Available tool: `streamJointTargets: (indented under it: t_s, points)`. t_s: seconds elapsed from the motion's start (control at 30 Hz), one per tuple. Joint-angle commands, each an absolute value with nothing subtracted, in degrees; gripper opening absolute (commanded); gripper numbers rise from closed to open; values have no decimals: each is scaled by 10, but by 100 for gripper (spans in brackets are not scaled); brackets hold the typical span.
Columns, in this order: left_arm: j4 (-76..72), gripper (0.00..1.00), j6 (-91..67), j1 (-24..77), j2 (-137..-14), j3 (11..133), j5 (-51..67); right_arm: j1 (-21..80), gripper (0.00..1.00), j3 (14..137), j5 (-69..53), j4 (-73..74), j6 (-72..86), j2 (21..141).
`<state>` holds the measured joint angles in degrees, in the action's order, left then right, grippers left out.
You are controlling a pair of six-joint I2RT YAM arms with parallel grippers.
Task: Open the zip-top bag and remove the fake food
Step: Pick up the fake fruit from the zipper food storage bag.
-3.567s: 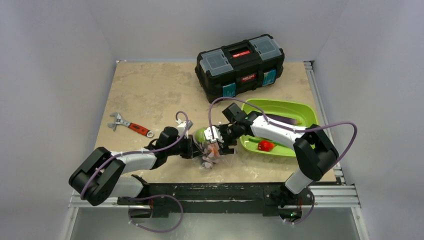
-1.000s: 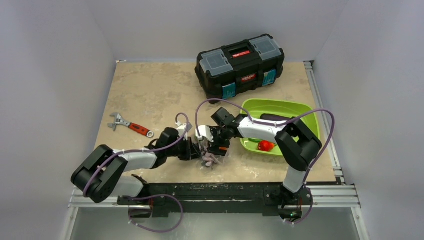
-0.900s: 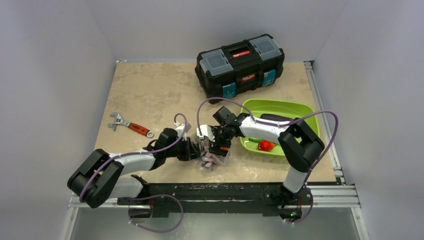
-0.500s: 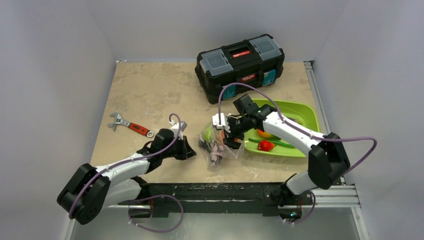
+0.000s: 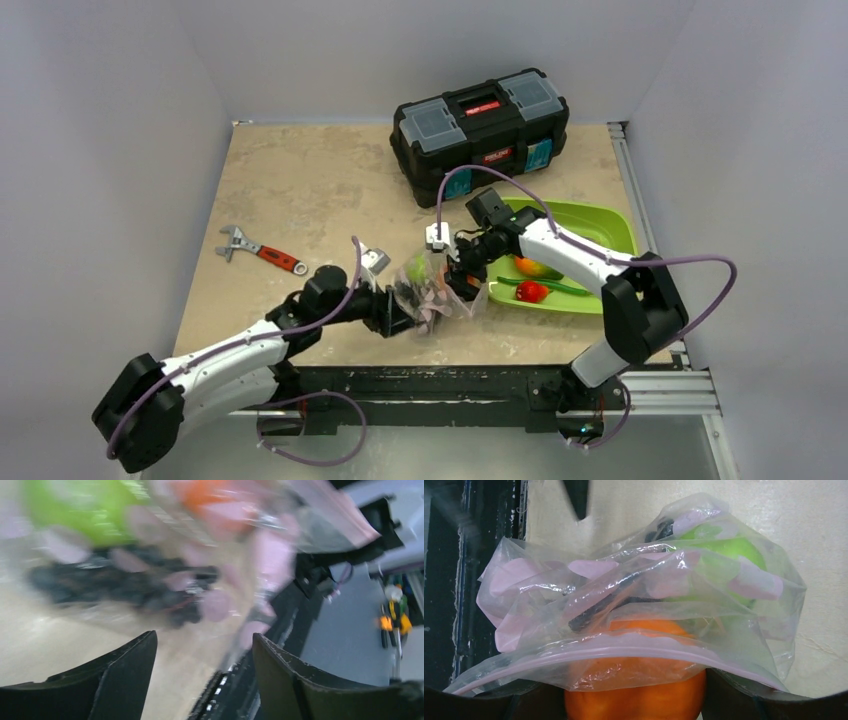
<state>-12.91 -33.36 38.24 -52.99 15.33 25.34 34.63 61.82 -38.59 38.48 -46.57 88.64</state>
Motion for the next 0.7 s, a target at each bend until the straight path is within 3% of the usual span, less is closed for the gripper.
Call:
streamJointTargets:
  t_s: [0.0,0.3,0.33,0.37,0.43,0.47,0.67]
  points:
    - [-107,71,-273,486,-513,197,199,345,7,638,-424,356,-412,902]
    - [-39,72,-225,578,-618,283,30,345,7,645,-451,364,-404,916]
    - [-20,65,-226,580,-640,301,13,345,7,648,-458,369,-404,918]
    - [-6,50,-225,581,-665,317,4,345,7,650,-465,372,-404,919]
    - [36,8,-224,581,-705,339,-24,345,7,653,-472,378,-406,917]
    - [51,0,-225,581,-718,343,-38,345,7,653,-472,379,-405,914]
    - [151,0,-244,577,-679,314,-124,318,7,654,-488,390,-411,890]
